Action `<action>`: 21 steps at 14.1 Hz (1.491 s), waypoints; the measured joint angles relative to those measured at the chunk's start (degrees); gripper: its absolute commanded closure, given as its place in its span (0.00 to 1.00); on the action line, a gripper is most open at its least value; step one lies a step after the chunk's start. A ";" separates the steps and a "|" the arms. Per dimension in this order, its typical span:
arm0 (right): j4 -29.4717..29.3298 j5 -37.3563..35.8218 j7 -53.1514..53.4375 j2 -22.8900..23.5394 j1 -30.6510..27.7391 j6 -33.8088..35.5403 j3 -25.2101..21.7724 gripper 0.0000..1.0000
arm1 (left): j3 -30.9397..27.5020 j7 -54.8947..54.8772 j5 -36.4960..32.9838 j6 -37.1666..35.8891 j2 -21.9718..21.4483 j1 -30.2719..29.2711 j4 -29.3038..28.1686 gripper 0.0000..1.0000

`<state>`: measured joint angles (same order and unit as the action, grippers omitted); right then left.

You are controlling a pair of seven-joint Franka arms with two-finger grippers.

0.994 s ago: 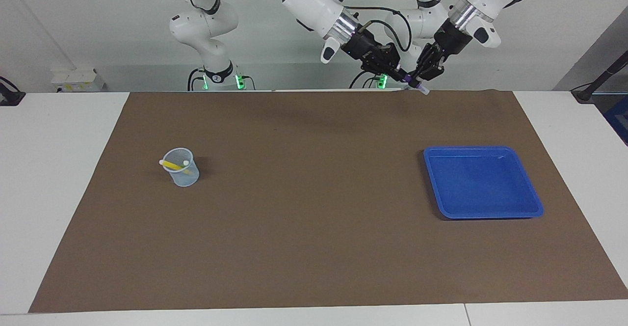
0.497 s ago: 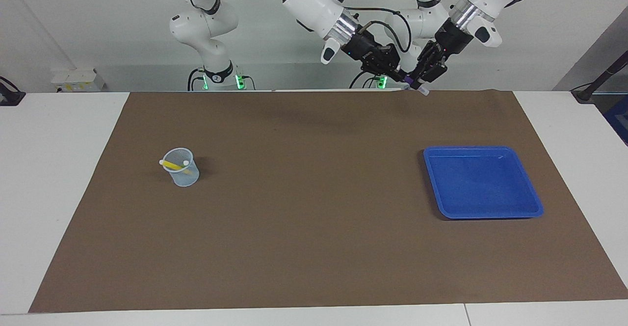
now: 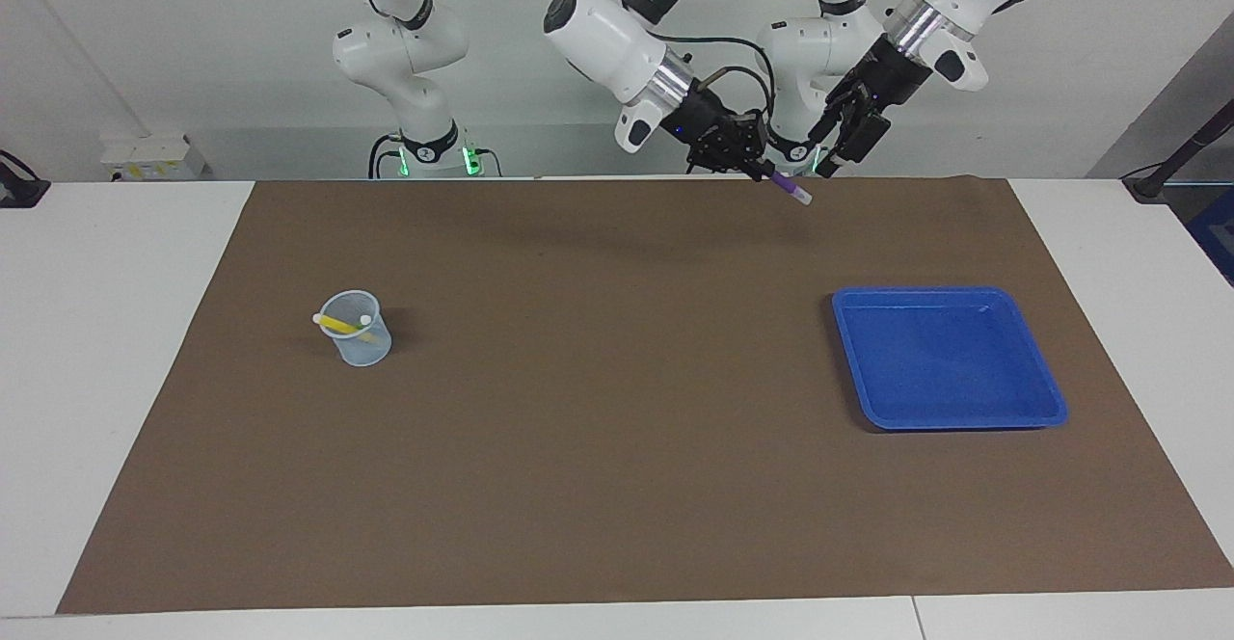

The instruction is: Transfer and insert pens with both arms

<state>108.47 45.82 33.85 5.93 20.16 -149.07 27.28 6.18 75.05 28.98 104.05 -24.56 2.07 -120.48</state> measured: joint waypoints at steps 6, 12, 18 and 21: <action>0.16 -19.75 -12.14 -1.29 -11.42 21.82 -0.20 1.00 | -1.05 -26.32 -1.79 -3.34 0.00 -7.10 -0.09 0.00; 0.03 -30.34 -38.73 -3.16 -25.67 38.73 -0.46 1.00 | -1.27 -54.29 -14.96 -5.42 0.00 -11.05 -0.28 0.00; -0.59 -48.50 -69.09 -4.06 -35.05 46.34 -0.67 1.00 | -1.30 -73.55 -27.26 -5.00 0.63 -13.86 1.55 0.00; -0.60 -58.48 -77.93 -4.68 -35.14 47.49 -0.54 1.00 | -1.03 -74.71 -30.17 -5.01 2.93 -13.83 5.54 0.00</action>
<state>107.87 -12.66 -44.08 1.24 -14.98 -101.58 26.73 5.16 0.34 -1.19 99.04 -21.63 -11.76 -114.95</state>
